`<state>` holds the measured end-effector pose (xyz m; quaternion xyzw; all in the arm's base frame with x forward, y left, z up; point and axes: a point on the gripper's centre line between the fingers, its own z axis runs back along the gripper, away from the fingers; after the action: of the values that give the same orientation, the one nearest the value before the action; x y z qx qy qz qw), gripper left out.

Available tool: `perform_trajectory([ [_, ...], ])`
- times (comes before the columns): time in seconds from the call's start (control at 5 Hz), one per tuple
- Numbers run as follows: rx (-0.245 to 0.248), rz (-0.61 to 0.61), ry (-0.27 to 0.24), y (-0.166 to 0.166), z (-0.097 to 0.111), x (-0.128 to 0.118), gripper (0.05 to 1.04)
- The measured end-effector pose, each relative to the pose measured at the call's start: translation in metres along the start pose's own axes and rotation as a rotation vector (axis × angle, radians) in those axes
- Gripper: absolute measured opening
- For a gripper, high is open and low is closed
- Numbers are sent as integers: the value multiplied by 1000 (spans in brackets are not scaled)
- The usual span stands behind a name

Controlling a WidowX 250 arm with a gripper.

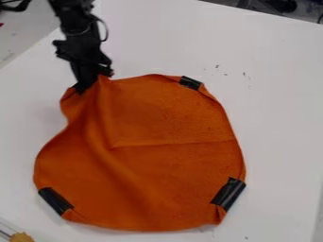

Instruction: Fold the cloth from left to right

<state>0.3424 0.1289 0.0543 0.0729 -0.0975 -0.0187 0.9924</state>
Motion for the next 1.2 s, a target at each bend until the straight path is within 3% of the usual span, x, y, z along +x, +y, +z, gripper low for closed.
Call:
perform_trajectory([
  [0.2, 36, -26, 16, -37, 23, 17, 78],
  [0.4, 47, -37, 33, -89, 30, 22, 78],
  [0.6, 11, -40, 44, -137, 34, 22, 78],
  [1.0, -73, -62, 64, -188, 3, 29, 105],
  [1.2, -92, -66, 48, -202, 0, 35, 274],
])
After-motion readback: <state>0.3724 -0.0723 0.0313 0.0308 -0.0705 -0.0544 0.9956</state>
